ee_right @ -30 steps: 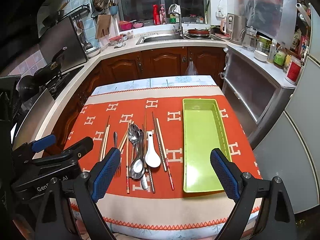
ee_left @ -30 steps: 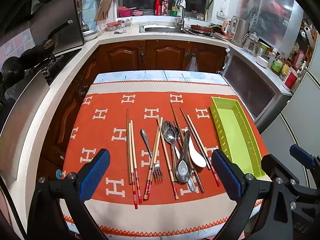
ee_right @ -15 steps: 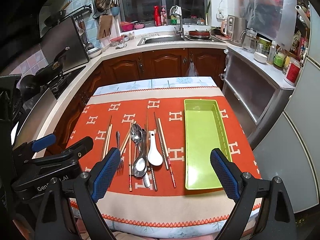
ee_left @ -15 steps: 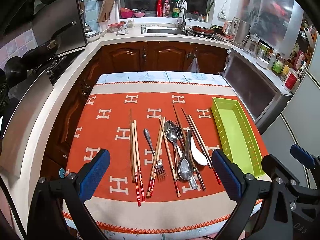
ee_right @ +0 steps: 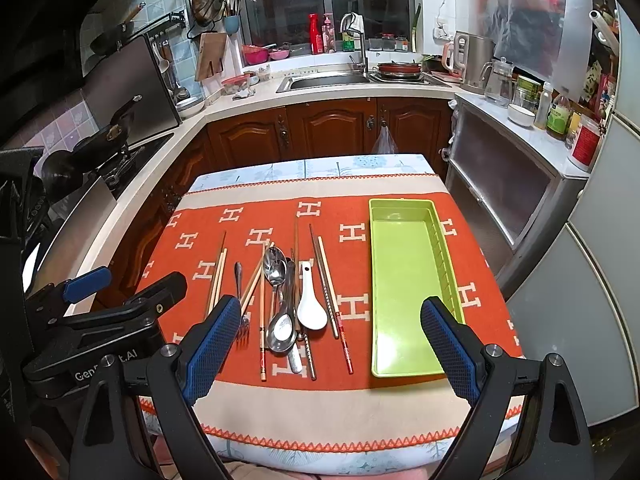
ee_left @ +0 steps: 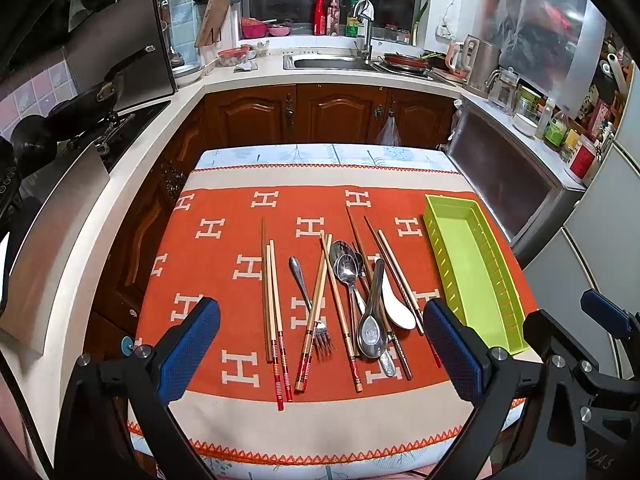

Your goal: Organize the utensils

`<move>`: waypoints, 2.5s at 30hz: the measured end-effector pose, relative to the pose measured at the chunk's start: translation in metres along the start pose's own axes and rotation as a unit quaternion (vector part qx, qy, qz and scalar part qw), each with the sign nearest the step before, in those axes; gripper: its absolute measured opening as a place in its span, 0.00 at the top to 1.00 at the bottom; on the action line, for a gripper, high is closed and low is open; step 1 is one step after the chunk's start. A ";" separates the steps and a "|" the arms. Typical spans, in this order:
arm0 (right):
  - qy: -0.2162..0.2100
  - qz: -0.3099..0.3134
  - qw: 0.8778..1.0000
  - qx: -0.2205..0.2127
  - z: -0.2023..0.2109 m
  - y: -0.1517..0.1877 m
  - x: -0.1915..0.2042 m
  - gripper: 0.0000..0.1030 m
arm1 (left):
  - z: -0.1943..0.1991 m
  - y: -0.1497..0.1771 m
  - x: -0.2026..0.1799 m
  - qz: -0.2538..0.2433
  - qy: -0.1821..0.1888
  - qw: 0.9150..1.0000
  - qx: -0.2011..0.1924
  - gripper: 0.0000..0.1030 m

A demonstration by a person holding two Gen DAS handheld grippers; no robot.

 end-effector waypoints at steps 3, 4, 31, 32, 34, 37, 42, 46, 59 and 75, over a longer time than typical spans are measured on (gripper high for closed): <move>0.000 0.000 1.000 0.000 -0.003 -0.001 0.000 0.10 | 0.000 0.000 0.000 0.000 0.000 1.000 -0.001 0.03; 0.000 0.000 1.000 0.000 0.000 0.000 0.001 0.10 | 0.000 0.000 0.000 0.000 0.000 1.000 -0.001 0.03; -0.012 -0.006 1.000 0.002 -0.004 -0.005 0.002 0.10 | 0.001 0.002 0.001 -0.006 -0.016 1.000 -0.009 0.03; -0.012 -0.005 1.000 0.001 -0.004 -0.005 0.003 0.10 | 0.000 0.002 0.001 -0.006 -0.017 1.000 -0.009 0.03; -0.012 -0.004 1.000 0.001 -0.005 -0.006 0.004 0.10 | 0.000 0.002 0.002 -0.006 -0.017 1.000 -0.010 0.03; -0.012 -0.004 1.000 0.001 -0.006 -0.006 0.003 0.10 | 0.000 0.002 0.004 -0.005 -0.017 1.000 -0.010 0.03; -0.012 -0.006 1.000 0.002 -0.006 -0.006 0.005 0.10 | 0.001 0.002 0.000 -0.007 -0.017 1.000 -0.009 0.03; -0.011 -0.004 1.000 0.002 -0.009 -0.007 0.004 0.10 | 0.001 0.002 0.002 -0.008 -0.018 1.000 -0.007 0.03; -0.008 -0.005 1.000 0.004 -0.013 -0.011 -0.002 0.10 | -0.003 0.001 0.001 -0.008 -0.012 1.000 -0.005 0.03; -0.032 0.009 0.999 0.032 -0.050 -0.021 0.002 0.13 | -0.043 -0.018 0.042 0.032 0.010 0.999 0.029 0.03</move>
Point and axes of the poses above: each gripper's, at about its wrist camera, not at the fingertips, and z roughly against the way its jaws point, x to its left, y to its underside, the point moved 3 cm from there along -z, roughly the way its jaws point, and after that the axes turned 9 degrees about -x, right-handed, at the moved point
